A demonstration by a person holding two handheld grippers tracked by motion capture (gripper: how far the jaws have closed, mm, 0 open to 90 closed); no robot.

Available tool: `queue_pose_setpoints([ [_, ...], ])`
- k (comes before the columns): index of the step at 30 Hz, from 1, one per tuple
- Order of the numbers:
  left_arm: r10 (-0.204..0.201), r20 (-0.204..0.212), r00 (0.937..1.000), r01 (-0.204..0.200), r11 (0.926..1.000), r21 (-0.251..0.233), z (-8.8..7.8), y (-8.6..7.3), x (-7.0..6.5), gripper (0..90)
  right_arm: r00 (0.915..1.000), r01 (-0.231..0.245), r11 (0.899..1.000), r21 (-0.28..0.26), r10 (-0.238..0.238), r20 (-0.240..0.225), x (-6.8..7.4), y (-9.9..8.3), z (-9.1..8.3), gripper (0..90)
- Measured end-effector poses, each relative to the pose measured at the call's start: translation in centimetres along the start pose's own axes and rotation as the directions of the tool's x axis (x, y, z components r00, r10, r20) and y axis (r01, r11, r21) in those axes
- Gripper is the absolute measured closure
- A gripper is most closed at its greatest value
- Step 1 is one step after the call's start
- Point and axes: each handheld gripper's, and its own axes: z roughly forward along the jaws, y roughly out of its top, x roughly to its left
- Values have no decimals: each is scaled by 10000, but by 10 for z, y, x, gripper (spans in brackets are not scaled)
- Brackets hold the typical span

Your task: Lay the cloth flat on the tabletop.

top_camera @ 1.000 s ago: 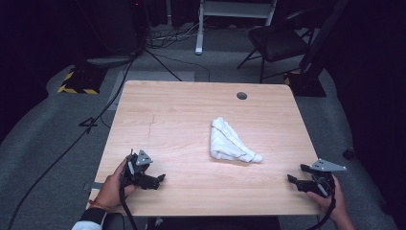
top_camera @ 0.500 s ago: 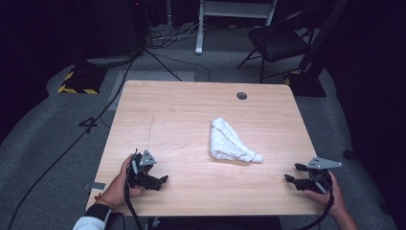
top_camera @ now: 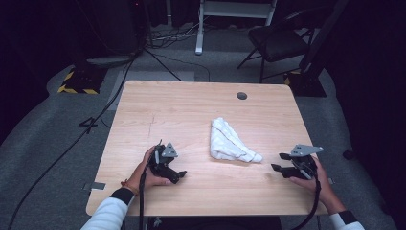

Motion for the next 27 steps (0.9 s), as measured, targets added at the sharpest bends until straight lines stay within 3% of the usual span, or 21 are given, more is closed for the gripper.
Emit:
queue_pose_setpoints([
  [3, 65, 88, 9999, -65, 10000, -2, 8, 9, -2, 3, 9992, 301, 9995, 88, -299, -277, 5, 17, 12, 401],
  [8, 262, 278, 9993, -261, 9997, -31, 20, 23, -7, 4, 9965, 780, 9960, 447, -766, -331, 12, 32, 32, 402],
  [11, 299, 313, 9991, -297, 9995, -60, 28, 31, -11, 5, 9960, 696, 9957, 611, -659, -606, 12, 32, 41, 402],
  [14, 356, 369, 9987, -352, 9993, -108, 35, 41, -16, 31, 9969, 289, 9975, 637, -242, -745, 7, 29, 47, 417],
  [18, 572, 592, 9966, -565, 9983, -143, 41, 54, -23, 179, 9958, 123, 9981, 606, -67, -909, 4, 26, 50, 509],
  [20, 674, 541, 9963, -660, 9975, -258, 41, 60, -27, 181, 9951, 242, 9984, 507, -192, -968, 6, 26, 51, 589],
  [24, 897, 418, 9951, -843, 9897, -1159, 33, 77, -33, 195, 9934, 463, 9983, 351, -423, -1066, 11, 28, 53, 772],
  [26, 992, 445, 9941, -921, 9857, -1413, 31, 82, -34, 207, 9924, 580, 9979, 290, -545, -1099, 15, 29, 52, 813],
  [27, 1140, 559, 9919, -1026, 9791, -1755, 28, 92, -39, 219, 9915, 635, 9977, 241, -603, -1152, 17, 30, 52, 825],
])
